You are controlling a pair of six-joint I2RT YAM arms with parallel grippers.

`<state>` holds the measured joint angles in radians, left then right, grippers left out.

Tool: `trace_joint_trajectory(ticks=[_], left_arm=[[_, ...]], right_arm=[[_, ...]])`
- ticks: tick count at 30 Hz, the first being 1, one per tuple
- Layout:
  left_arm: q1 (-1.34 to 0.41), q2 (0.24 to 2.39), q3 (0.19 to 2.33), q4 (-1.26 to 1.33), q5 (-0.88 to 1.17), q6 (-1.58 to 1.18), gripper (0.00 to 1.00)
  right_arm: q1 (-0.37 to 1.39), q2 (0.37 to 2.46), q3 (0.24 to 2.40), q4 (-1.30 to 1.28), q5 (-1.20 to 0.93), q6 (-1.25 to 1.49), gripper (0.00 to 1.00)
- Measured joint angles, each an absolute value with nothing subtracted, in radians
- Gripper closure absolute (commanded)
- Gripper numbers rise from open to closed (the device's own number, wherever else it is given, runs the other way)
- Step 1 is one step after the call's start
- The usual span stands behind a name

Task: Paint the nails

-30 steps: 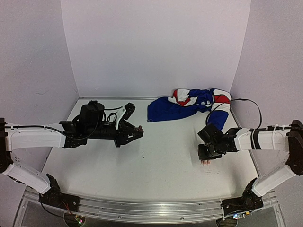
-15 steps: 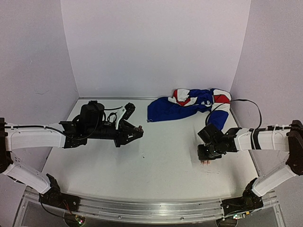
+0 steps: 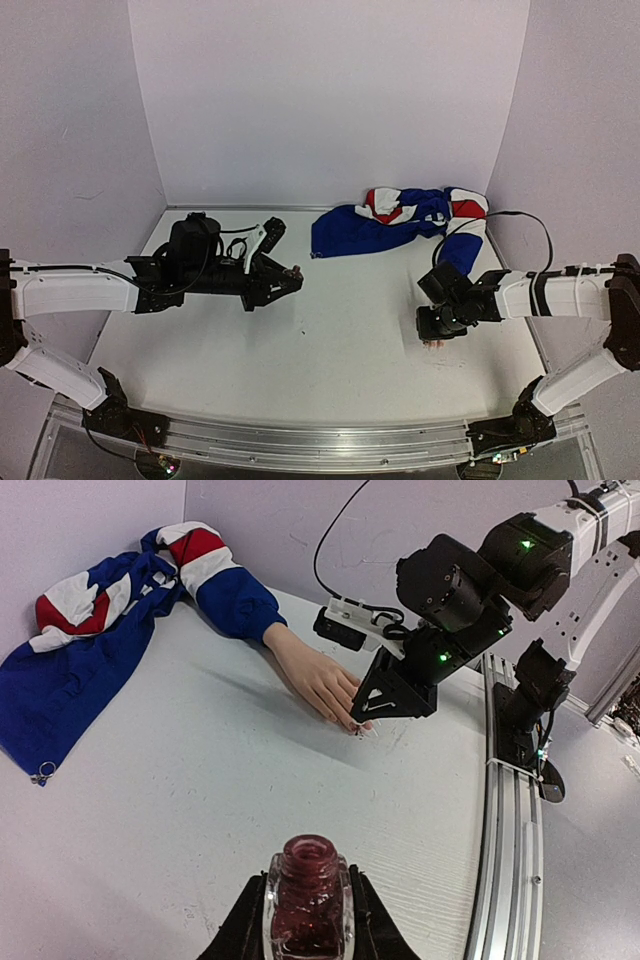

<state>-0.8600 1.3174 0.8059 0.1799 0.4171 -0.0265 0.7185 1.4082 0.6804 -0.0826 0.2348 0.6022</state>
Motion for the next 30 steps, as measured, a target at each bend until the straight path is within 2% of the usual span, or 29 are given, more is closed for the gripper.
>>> trace_joint_trajectory(ticks=[14, 30], left_arm=[[-0.860, 1.318, 0.818, 0.160, 0.423, -0.027, 1.00], [-0.860, 1.317, 0.818, 0.158, 0.424, -0.027, 1.00]], right_arm=[[0.719, 1.382, 0.680, -0.091, 0.205, 0.599, 1.00], [0.718, 1.377, 0.680, -0.101, 0.300, 0.599, 1.00]])
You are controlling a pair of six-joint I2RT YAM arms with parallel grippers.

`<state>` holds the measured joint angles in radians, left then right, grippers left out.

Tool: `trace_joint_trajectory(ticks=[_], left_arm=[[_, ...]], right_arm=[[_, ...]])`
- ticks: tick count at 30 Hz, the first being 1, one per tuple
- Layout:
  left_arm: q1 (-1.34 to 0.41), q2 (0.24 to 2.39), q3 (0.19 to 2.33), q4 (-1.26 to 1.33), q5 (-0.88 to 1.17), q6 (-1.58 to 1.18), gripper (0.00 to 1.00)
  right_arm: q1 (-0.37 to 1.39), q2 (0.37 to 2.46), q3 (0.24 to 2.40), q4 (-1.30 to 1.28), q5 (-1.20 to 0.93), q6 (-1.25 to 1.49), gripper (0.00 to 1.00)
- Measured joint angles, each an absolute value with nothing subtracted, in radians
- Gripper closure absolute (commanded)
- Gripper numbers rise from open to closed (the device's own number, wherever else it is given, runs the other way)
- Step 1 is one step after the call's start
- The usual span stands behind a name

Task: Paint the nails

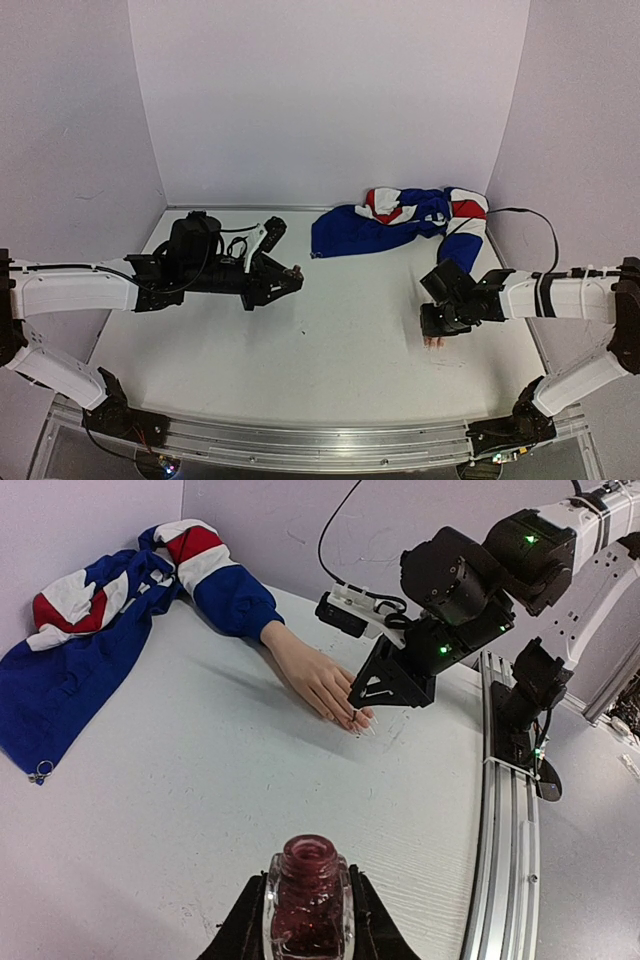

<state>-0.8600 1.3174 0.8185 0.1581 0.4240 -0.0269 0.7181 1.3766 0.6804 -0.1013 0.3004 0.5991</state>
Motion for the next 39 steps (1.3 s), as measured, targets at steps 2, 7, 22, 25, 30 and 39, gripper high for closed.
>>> trace_joint_trajectory(ticks=[2, 7, 22, 25, 30, 39], left_arm=[[-0.860, 1.317, 0.818, 0.158, 0.424, -0.027, 1.00], [-0.860, 1.317, 0.819, 0.158, 0.424, -0.027, 1.00], [-0.860, 1.317, 0.818, 0.158, 0.424, -0.027, 1.00], [-0.860, 1.317, 0.818, 0.158, 0.424, -0.027, 1.00], [-0.860, 1.317, 0.818, 0.158, 0.424, -0.027, 1.00], [-0.860, 1.317, 0.818, 0.158, 0.424, -0.027, 1.00]], right_arm=[[0.718, 1.378, 0.680, -0.101, 0.300, 0.599, 1.00], [0.718, 1.388, 0.680, -0.101, 0.300, 0.598, 1.00], [0.718, 1.408, 0.680, -0.081, 0.275, 0.579, 1.00], [0.718, 1.408, 0.680, -0.080, 0.269, 0.576, 1.00], [0.718, 1.408, 0.680, -0.080, 0.255, 0.574, 1.00], [0.718, 1.408, 0.680, -0.080, 0.234, 0.573, 1.00]])
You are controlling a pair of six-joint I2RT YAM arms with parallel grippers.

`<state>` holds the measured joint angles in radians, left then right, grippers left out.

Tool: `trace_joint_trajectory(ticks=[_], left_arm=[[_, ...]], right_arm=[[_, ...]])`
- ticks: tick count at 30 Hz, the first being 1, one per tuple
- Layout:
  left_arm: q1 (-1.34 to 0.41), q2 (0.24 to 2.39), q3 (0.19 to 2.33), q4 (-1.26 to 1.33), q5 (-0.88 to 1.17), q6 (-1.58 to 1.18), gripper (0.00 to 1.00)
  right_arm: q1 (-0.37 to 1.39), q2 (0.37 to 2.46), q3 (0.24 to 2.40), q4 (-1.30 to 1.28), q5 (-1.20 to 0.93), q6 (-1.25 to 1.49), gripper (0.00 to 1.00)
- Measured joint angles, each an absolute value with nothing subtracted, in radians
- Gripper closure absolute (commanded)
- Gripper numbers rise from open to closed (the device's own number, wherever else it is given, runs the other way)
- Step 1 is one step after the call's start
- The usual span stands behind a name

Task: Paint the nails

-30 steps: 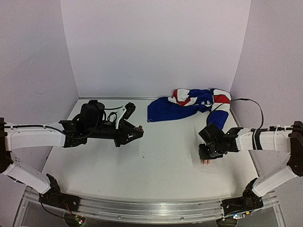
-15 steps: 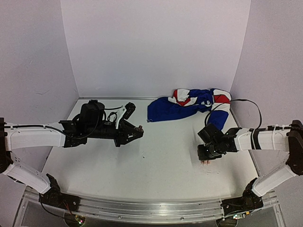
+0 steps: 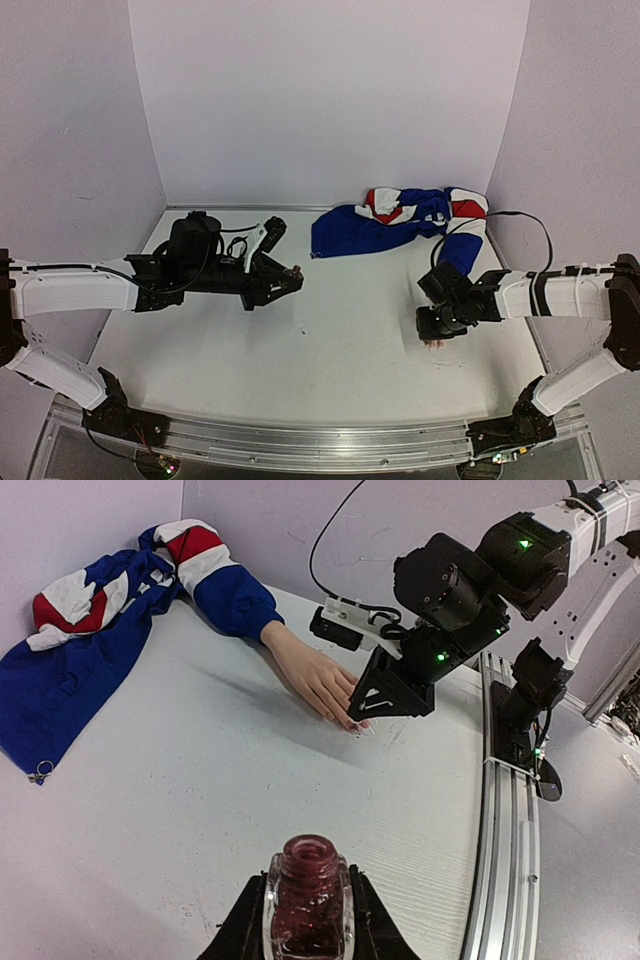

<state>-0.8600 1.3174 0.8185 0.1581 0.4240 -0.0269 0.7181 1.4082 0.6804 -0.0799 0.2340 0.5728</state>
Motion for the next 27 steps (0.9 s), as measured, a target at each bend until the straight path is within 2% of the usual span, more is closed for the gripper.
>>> trace_joint_trajectory(ticks=[12, 27], left_arm=[[-0.860, 1.317, 0.818, 0.158, 0.424, -0.027, 1.00], [-0.860, 1.317, 0.818, 0.158, 0.424, -0.027, 1.00]], right_arm=[[0.718, 1.380, 0.680, -0.081, 0.203, 0.572, 1.00], [0.718, 1.375, 0.680, -0.081, 0.291, 0.574, 1.00]])
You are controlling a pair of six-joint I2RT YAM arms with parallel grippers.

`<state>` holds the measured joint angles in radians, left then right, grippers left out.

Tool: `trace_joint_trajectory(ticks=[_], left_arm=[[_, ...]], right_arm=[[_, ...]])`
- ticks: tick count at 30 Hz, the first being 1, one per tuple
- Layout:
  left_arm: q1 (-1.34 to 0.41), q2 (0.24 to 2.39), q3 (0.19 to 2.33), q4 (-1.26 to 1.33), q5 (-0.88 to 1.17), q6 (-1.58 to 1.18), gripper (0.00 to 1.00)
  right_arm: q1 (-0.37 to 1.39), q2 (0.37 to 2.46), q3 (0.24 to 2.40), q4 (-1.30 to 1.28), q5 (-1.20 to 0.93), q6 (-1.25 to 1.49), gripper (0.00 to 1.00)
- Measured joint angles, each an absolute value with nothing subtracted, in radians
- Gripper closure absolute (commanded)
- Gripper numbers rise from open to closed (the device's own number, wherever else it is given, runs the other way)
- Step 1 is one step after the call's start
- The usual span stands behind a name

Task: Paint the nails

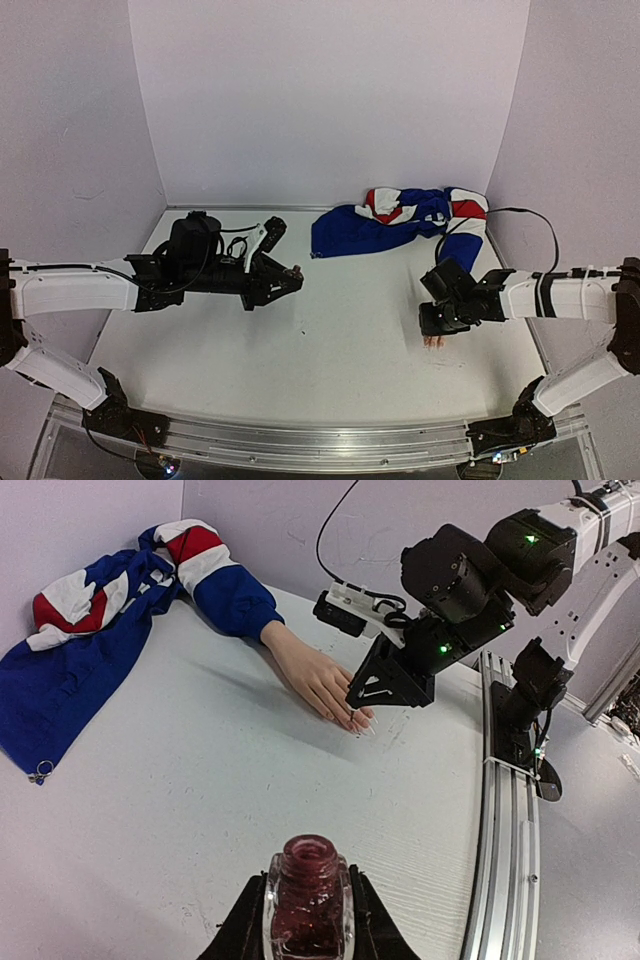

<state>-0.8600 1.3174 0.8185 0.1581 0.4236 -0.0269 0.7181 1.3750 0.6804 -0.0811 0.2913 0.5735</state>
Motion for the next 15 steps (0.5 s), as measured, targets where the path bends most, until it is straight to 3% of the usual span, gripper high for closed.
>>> trace_joint_trajectory(ticks=[15], left_arm=[[-0.860, 1.317, 0.819, 0.158, 0.424, -0.027, 1.00]], right_arm=[[0.718, 1.392, 0.680, -0.080, 0.291, 0.572, 1.00]])
